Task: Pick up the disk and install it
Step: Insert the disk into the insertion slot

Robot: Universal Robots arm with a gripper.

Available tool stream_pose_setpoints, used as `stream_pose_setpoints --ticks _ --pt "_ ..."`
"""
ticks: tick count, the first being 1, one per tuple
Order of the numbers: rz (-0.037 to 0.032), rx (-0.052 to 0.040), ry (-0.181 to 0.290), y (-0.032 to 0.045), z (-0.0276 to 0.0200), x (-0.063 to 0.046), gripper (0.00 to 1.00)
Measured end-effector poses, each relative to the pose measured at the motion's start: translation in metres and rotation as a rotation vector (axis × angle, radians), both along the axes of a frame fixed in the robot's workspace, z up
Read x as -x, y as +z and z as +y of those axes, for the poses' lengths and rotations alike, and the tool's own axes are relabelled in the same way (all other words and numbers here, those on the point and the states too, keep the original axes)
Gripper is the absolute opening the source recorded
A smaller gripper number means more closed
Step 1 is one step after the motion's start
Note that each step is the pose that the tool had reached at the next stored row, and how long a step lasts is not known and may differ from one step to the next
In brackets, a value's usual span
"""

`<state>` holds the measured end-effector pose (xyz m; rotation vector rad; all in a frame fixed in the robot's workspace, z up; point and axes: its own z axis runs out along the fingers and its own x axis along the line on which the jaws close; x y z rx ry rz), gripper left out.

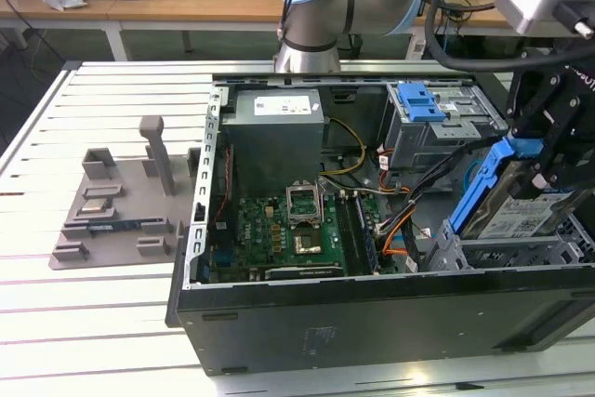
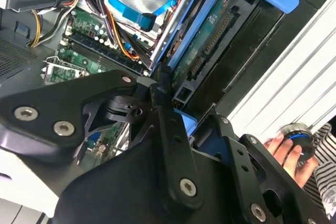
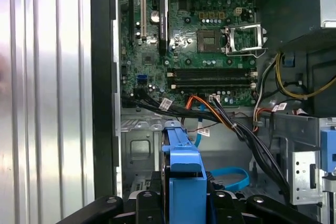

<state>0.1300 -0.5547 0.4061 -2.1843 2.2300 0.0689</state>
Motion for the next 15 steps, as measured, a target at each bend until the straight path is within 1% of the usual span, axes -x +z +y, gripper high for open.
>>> stream_pose_setpoints --ticks 5,12,13,15 --pt "0.0002 0.0000 0.000 -0.0115 0.0000 0.0000 0.37" --pt "0.0002 -0.0001 0.000 -0.0126 0.0000 0.0000 0.38" --pt "0.0003 -0.0002 0.000 -0.0127 0.0000 0.0000 0.44" --pt "0.0002 -0.0001 0.000 -0.0127 0.0000 0.0000 0.44"
